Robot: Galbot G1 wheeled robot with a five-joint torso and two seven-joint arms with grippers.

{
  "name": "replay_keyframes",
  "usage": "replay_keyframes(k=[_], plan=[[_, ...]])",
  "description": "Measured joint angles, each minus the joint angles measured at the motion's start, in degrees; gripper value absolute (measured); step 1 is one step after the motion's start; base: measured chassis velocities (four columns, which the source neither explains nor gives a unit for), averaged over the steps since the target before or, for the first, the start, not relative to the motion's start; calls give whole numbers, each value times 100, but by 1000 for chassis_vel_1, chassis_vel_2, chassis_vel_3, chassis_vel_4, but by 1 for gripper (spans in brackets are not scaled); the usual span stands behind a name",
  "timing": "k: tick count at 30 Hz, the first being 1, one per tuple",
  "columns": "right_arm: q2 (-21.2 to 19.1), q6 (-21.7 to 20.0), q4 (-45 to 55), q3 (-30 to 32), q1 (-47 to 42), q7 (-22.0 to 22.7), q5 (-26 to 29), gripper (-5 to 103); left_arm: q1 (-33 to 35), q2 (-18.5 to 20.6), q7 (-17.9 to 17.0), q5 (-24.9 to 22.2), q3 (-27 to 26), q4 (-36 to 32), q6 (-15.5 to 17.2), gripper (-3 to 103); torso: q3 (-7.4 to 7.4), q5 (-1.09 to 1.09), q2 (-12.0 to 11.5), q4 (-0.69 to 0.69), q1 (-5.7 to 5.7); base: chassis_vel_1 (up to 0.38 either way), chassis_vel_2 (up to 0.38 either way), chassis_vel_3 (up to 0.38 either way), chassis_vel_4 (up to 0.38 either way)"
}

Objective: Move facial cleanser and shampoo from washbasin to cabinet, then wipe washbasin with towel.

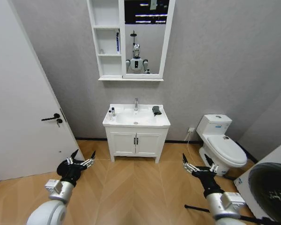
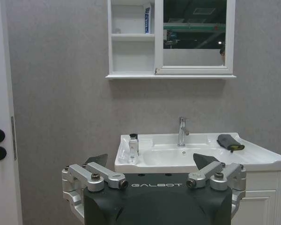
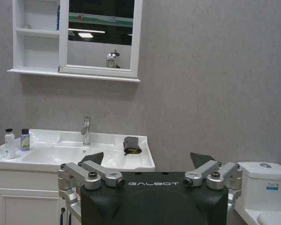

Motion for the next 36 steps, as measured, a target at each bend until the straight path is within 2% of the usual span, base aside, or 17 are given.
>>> replay_keyframes(k=[7,21,36], plan=[[5,-5,42,30,-16,1,2,100,47,-33,53,46,0,-40,-22,100,0,0,0,0,0,0,0,0,0],[20,239,-8,64,-63,-16,16,100,101,-88,76,103,-2,-86,-30,100,0,0,2,1,-2,-23,30,34,-22],[-21,274,-115,46,-36,-25,20,100,108,-168,89,153,28,-99,-38,100,1,0,-2,1,4,-196,207,224,-215]])
